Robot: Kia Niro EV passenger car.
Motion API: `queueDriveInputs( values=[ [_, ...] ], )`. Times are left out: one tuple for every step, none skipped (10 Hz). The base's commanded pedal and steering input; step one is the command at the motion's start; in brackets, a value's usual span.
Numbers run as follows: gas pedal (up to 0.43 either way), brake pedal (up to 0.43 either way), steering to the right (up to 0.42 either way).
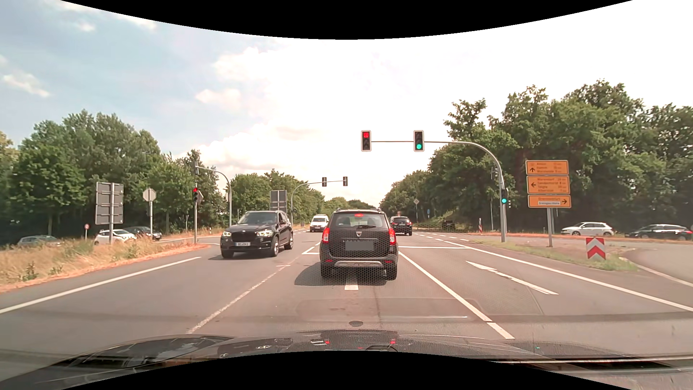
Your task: Follow the waypoints while adhering to traffic rules and regulations
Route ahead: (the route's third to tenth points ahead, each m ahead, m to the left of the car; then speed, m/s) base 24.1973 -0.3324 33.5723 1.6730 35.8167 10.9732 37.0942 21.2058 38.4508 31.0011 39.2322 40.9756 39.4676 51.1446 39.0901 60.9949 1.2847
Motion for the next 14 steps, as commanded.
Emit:
queueDriveInputs(
  values=[
    [0.0,0.195,0.002],
    [0.0,0.195,0.002],
    [0.0,0.195,0.002],
    [0.0,0.195,0.002],
    [0.0,0.195,0.002],
    [0.0,0.195,0.002],
    [0.0,0.195,0.002],
    [0.0,0.195,0.002],
    [0.0,0.195,0.001],
    [0.0,0.195,0.002],
    [0.0,0.189,0.002],
    [0.0,0.183,0.0],
    [0.0,0.183,0.0],
    [0.0,0.183,0.0]
  ],
)
